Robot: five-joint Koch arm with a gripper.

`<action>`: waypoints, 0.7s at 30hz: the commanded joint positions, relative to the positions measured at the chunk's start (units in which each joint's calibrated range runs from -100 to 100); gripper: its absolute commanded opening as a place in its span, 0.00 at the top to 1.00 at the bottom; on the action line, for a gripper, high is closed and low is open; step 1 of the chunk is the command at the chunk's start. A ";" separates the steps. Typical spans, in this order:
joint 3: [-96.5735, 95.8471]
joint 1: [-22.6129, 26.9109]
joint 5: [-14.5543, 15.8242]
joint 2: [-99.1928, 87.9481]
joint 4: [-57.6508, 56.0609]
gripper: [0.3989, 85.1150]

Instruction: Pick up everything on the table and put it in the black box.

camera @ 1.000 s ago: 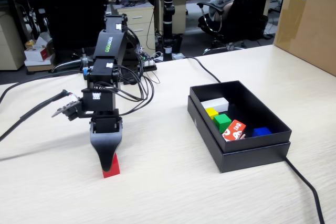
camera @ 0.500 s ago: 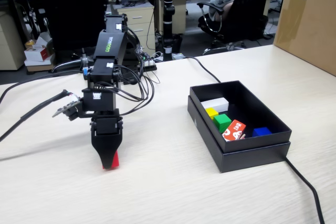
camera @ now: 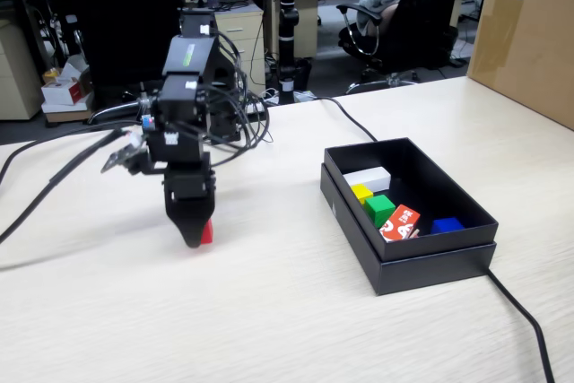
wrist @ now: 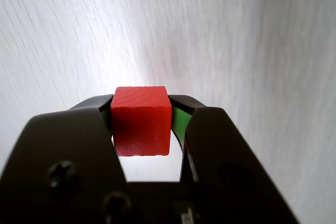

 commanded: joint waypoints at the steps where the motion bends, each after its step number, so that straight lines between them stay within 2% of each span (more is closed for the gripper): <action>1: -1.11 2.34 2.10 -15.51 -4.59 0.96; 7: -8.18 9.67 5.86 -33.29 -4.59 0.96; 13: -6.01 18.66 11.04 -37.77 -4.59 0.96; 17: 5.23 25.25 14.80 -25.15 -4.59 0.96; 21: 13.57 25.79 15.92 -10.92 -4.59 0.96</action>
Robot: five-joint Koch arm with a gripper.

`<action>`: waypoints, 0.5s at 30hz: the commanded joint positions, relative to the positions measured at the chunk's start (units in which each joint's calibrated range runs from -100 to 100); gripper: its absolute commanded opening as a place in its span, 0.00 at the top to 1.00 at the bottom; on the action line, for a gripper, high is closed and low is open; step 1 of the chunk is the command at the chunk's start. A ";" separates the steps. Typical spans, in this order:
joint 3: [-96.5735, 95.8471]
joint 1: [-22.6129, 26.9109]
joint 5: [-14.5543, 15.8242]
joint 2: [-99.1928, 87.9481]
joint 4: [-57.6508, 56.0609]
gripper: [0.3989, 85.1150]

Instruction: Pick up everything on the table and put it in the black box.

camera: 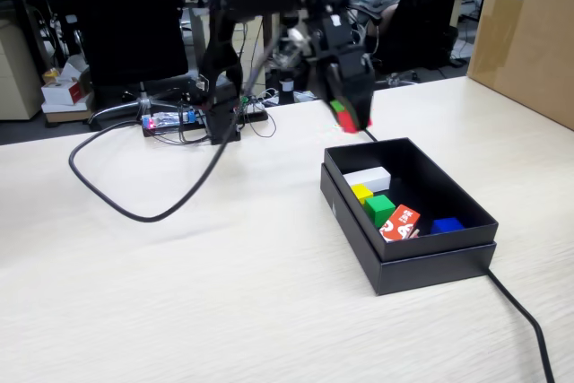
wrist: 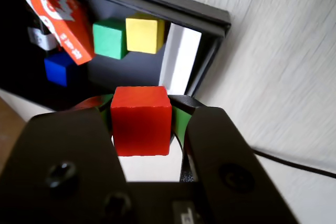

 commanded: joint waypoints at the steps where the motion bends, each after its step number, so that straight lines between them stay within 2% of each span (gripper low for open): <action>1: 6.63 -0.05 0.44 4.95 0.14 0.96; 5: 13.70 -0.44 0.78 21.82 0.48 0.96; 15: 18.51 -0.15 1.81 30.31 0.74 0.96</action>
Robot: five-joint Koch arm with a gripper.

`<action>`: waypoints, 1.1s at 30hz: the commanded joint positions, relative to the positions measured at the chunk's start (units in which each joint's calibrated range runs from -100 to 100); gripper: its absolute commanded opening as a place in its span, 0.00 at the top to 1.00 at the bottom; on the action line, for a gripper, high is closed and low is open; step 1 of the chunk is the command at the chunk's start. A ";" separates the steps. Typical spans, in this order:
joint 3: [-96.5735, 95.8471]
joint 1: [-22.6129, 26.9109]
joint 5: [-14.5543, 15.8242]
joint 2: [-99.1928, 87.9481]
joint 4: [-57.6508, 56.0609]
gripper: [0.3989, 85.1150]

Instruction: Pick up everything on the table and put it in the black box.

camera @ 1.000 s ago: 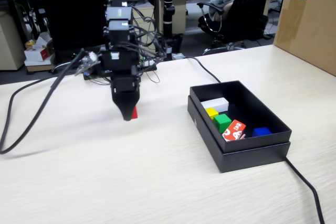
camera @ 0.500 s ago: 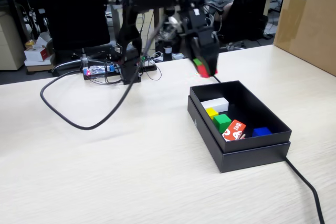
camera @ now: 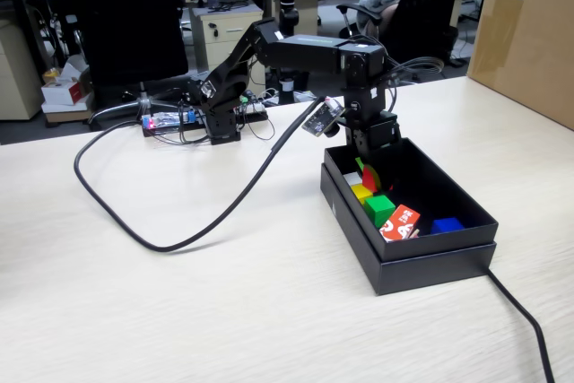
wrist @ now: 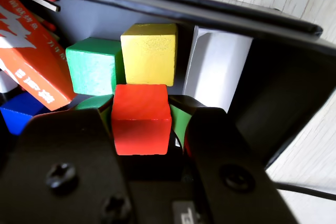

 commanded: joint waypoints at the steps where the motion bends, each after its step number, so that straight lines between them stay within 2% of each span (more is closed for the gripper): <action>1: 4.36 0.20 0.24 -0.16 0.67 0.96; 4: 3.81 0.29 0.39 0.30 0.67 0.95; 8: 1.73 0.44 0.20 0.30 0.67 0.69; 12: -0.54 0.44 0.10 -1.65 0.67 0.50; 13: -0.72 0.44 0.00 -2.34 0.67 0.49; 19: -1.63 -0.05 -0.10 -11.75 0.67 0.48; 27: -7.70 -2.93 -0.24 -36.76 0.67 0.46; 30: -11.33 -5.32 -1.61 -43.19 2.49 0.46; 33: -21.48 -8.25 -3.71 -51.45 10.78 0.46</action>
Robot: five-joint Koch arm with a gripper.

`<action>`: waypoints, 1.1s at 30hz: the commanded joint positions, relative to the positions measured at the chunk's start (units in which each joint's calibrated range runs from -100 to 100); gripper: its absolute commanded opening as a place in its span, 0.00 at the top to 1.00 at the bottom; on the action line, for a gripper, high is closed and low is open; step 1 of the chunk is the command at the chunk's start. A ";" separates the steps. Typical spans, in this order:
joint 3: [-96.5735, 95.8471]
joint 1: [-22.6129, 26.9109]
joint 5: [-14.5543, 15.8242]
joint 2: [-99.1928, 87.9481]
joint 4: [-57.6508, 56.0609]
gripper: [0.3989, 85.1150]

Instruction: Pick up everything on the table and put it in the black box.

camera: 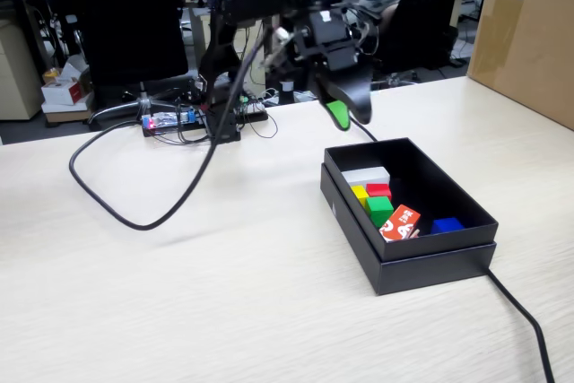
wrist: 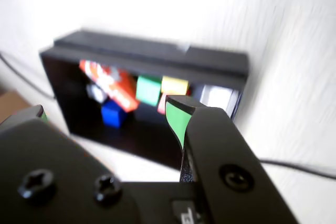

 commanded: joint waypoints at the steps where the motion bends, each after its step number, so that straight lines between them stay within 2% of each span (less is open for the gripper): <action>1: -5.03 -2.93 -3.22 -11.44 10.94 0.46; 10: -36.58 -6.89 -8.69 -30.83 27.96 0.46; 22: -72.94 -6.69 -10.35 -55.04 45.50 0.43; 29: -86.54 -7.72 -10.45 -66.98 52.49 0.43; 33: -95.51 -9.04 -11.58 -71.22 59.23 0.43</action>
